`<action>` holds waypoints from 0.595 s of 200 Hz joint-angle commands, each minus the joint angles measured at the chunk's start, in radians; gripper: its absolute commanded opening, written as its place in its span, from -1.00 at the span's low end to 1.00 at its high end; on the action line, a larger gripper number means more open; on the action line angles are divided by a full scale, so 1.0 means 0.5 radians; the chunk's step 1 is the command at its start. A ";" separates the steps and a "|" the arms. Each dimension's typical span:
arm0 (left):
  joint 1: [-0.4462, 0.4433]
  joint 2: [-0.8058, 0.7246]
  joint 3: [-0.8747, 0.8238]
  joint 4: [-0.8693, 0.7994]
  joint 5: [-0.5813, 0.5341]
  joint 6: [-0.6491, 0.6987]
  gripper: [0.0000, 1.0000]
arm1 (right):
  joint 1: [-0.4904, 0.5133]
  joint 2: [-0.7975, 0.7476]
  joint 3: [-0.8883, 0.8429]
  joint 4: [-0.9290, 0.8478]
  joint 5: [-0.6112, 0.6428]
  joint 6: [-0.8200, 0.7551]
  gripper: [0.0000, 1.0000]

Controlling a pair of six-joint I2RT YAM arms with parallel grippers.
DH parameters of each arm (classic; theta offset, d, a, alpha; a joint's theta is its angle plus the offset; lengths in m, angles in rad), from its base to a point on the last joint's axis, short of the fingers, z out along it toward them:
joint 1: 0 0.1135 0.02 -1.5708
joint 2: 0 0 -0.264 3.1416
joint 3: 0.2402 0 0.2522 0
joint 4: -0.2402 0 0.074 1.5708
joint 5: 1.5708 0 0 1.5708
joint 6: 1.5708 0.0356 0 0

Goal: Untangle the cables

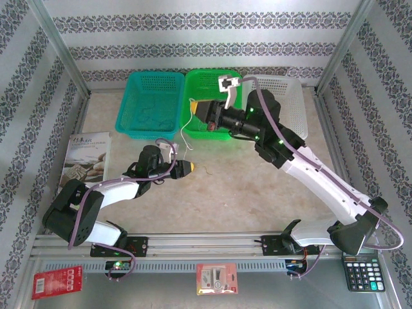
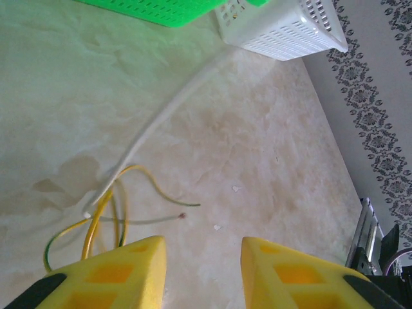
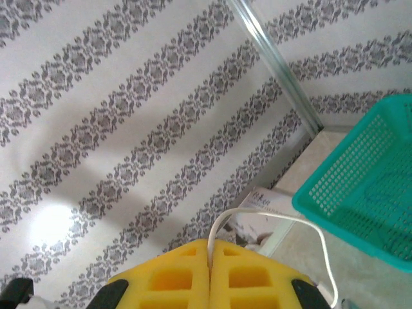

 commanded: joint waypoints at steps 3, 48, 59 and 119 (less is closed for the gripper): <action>-0.027 0.012 -0.026 0.152 -0.007 -0.028 -0.35 | -0.037 0.027 0.136 0.088 -0.059 0.043 -1.00; -0.027 0.060 -0.028 0.172 -0.008 -0.033 -0.51 | -0.050 0.083 0.302 0.094 -0.103 0.049 -1.00; -0.027 0.081 -0.036 0.191 -0.011 -0.036 -0.59 | -0.052 0.092 0.330 0.107 -0.117 0.058 -1.00; -0.028 0.019 -0.062 0.222 -0.010 -0.045 0.10 | -0.051 0.091 0.391 0.119 -0.144 0.080 -1.00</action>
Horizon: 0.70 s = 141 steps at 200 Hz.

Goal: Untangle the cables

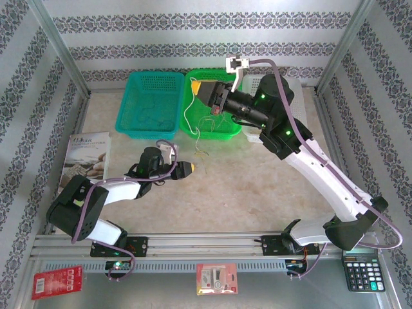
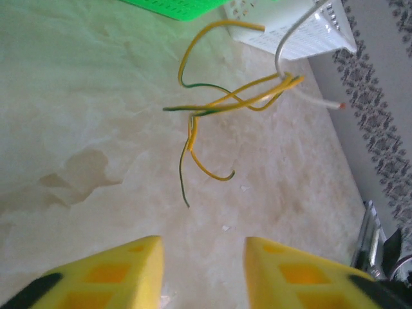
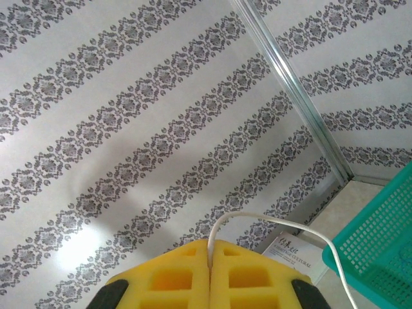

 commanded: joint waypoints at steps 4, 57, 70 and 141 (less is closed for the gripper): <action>-0.027 -0.094 -0.026 0.096 -0.003 -0.003 0.16 | -0.012 -0.009 0.057 0.066 -0.043 0.035 -1.00; -0.028 -0.338 0.025 -0.037 -0.108 0.067 0.61 | 0.008 -0.028 0.003 0.069 -0.049 0.037 -1.00; -0.028 -0.340 0.080 -0.076 -0.146 0.088 0.65 | 0.029 -0.027 0.003 0.069 -0.058 0.037 -1.00; -0.027 0.168 0.257 0.187 -0.151 0.056 0.21 | 0.103 0.032 0.119 0.076 -0.120 0.054 -1.00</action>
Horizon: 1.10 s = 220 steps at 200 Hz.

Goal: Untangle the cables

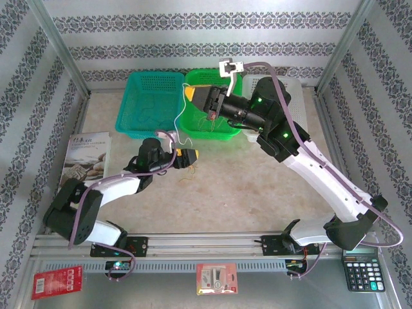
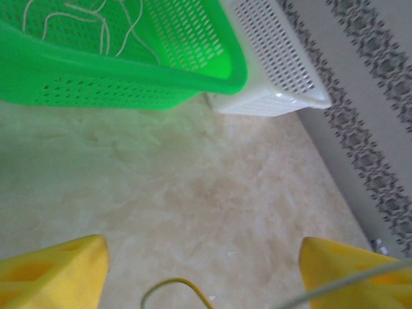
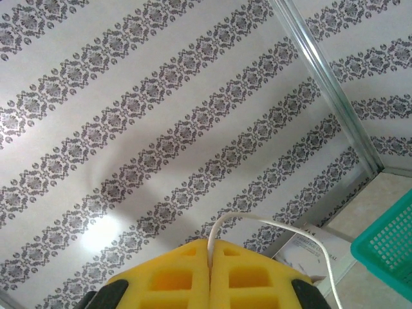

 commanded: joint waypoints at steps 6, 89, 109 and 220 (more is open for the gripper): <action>-0.028 0.226 0.027 0.254 0.051 -0.025 0.04 | 0.005 0.035 0.128 0.065 -0.062 0.019 -1.00; -0.027 0.461 -0.268 0.728 0.112 -0.218 -0.60 | -0.258 0.145 0.443 0.088 -0.078 0.052 -1.00; -0.027 0.456 -0.306 0.767 0.112 -0.248 -0.55 | -0.318 0.226 0.553 0.083 -0.098 0.062 -1.00; -0.029 -0.207 -0.041 -0.041 0.051 -0.259 0.44 | -0.713 0.723 0.827 0.131 -0.178 0.106 -1.00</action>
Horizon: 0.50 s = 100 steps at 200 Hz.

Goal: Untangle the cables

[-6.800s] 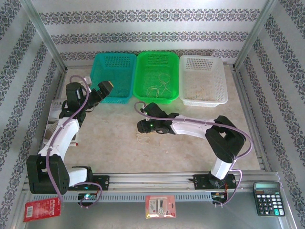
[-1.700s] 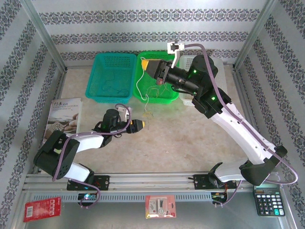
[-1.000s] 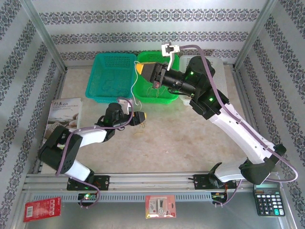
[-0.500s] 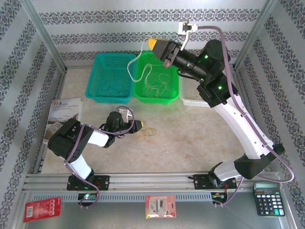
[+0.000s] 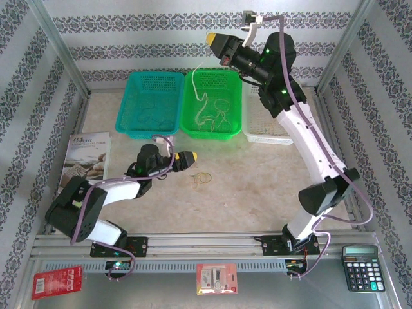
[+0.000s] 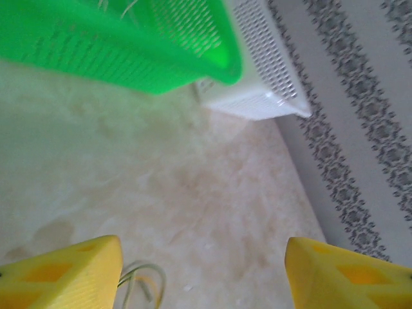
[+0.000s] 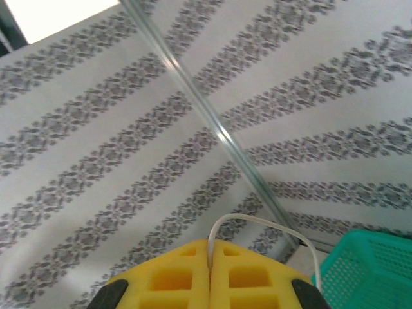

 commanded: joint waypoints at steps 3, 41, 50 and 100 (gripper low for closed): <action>-0.027 -0.165 0.132 -0.347 -0.014 0.056 0.45 | -0.062 0.044 0.068 0.087 -0.054 0.057 -1.00; -0.008 -0.335 0.302 -0.679 -0.139 0.120 0.63 | -0.106 0.174 0.055 0.102 -0.113 0.047 -1.00; -0.004 -0.366 0.342 -0.746 -0.197 0.135 0.66 | -0.118 0.211 0.052 0.112 -0.125 0.047 -1.00; 0.036 -0.384 0.598 -1.003 -0.383 0.249 0.75 | -0.193 0.441 -0.045 0.235 -0.264 0.084 -1.00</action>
